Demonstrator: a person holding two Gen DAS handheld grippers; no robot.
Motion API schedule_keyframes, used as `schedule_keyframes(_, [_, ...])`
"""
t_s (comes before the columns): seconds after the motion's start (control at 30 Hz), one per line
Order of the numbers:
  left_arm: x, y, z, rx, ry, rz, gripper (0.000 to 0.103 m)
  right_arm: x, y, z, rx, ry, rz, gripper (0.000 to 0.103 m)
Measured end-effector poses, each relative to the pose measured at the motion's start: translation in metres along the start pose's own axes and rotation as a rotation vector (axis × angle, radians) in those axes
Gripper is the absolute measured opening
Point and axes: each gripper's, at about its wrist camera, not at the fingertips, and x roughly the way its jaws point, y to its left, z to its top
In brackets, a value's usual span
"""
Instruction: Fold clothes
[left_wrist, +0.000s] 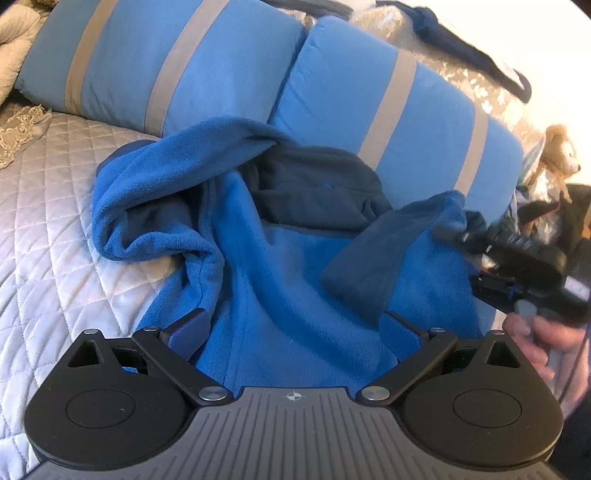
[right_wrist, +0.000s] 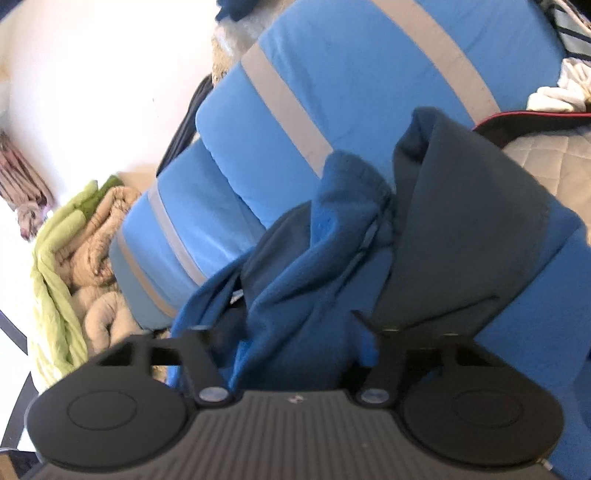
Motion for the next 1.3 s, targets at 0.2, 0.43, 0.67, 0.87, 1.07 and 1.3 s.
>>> schedule_keyframes(0.2, [-0.017,0.022,0.014,-0.116,-0.106,-0.018,0.1,-0.023,0.06,-0.021,-0.378,0.009,0.041,0.011])
schedule_keyframes(0.43, [-0.03,0.04,0.022,-0.202,-0.155,-0.007,0.1,-0.066,0.12,-0.08,-0.702,0.139,0.189,0.01])
schedule_keyframes(0.67, [-0.027,0.046,0.02,-0.216,-0.105,0.019,0.1,-0.09,0.137,-0.121,-0.851,0.262,0.189,0.056])
schedule_keyframes(0.87, [-0.026,0.044,0.018,-0.205,-0.097,0.021,0.1,-0.122,0.117,-0.086,-0.663,0.136,0.309,0.077])
schedule_keyframes(1.07, [-0.024,0.044,0.017,-0.202,-0.086,0.027,0.1,-0.109,0.075,-0.043,-0.378,0.091,0.208,0.077])
schedule_keyframes(1.3, [-0.022,0.043,0.016,-0.199,-0.077,0.026,0.1,-0.074,0.044,-0.041,-0.368,0.311,0.198,0.077])
